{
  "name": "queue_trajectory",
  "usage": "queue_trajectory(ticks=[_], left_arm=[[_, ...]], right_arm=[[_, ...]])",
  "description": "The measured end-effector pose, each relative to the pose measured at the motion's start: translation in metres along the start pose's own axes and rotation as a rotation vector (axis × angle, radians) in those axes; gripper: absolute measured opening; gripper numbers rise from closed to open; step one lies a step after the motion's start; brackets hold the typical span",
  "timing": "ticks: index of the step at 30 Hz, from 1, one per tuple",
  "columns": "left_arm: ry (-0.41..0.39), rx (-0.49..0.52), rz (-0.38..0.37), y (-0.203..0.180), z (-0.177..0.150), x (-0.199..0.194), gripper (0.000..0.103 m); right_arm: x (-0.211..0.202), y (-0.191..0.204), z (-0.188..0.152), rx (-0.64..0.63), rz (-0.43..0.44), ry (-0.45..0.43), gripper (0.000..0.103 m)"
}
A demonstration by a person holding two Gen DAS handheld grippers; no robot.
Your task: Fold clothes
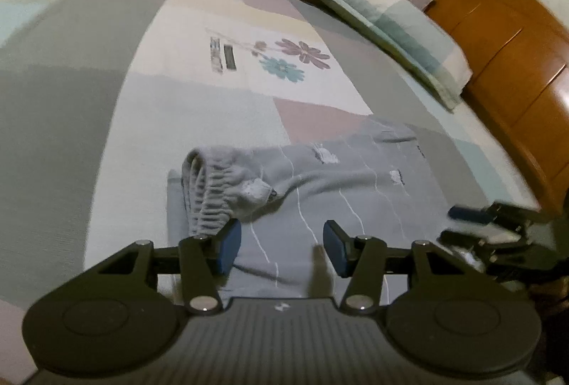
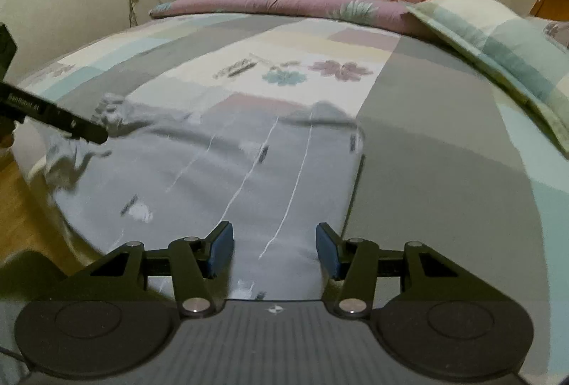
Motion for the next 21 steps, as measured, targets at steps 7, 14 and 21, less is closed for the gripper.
queue_trajectory(ticks=[7,14,21], left_arm=[[0.029,0.129,-0.024,-0.04,-0.01,0.01,0.072],[0.03,0.078,0.015,-0.03,-0.028,0.003,0.073],[0.019,0.108,0.033,-0.044,-0.026,-0.016,0.077]], right_arm=[[0.033,-0.021,0.041,0.039,-0.007,-0.04,0.057],[0.092,-0.041,0.033,0.045,-0.039,0.019,0.057],[0.095,-0.045,0.035,0.055,-0.036,0.021,0.059]])
Point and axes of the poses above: each gripper's, at about its wrist camera, not at the fingertips, and x roughly the way its jaws point, y to its left, z to its top, the point moved 6 cm from there along x, roughly the way its jaws point, and after that the axes turned 13 degrees about -y, right-handed, at the moved point
